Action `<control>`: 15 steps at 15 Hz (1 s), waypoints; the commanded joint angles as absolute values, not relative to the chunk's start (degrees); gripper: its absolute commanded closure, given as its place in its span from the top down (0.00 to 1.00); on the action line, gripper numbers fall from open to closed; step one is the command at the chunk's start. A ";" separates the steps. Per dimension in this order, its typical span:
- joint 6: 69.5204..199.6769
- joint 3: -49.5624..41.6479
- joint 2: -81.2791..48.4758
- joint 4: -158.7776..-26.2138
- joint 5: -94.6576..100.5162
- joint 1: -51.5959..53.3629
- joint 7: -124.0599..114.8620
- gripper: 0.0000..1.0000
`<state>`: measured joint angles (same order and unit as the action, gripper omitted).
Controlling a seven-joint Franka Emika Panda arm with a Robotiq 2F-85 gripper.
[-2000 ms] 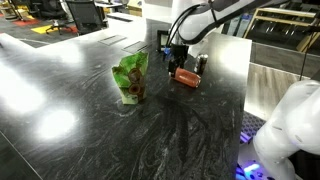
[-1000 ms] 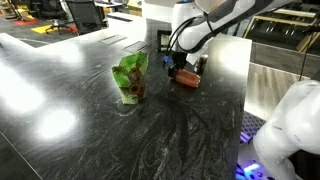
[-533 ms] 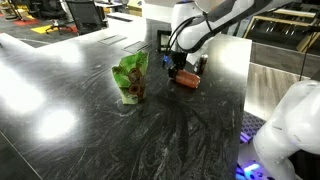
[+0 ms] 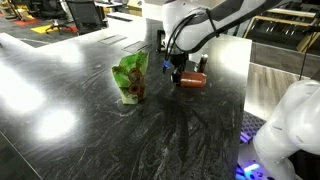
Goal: Move the orange can, then put the black can upright
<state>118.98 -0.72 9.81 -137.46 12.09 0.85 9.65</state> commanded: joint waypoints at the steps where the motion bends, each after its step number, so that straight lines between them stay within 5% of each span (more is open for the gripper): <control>1: 108.77 2.18 10.20 -134.02 15.46 2.43 10.58 0.47; 15: 87.65 7.41 2.78 -130.51 23.63 8.92 28.09 0.47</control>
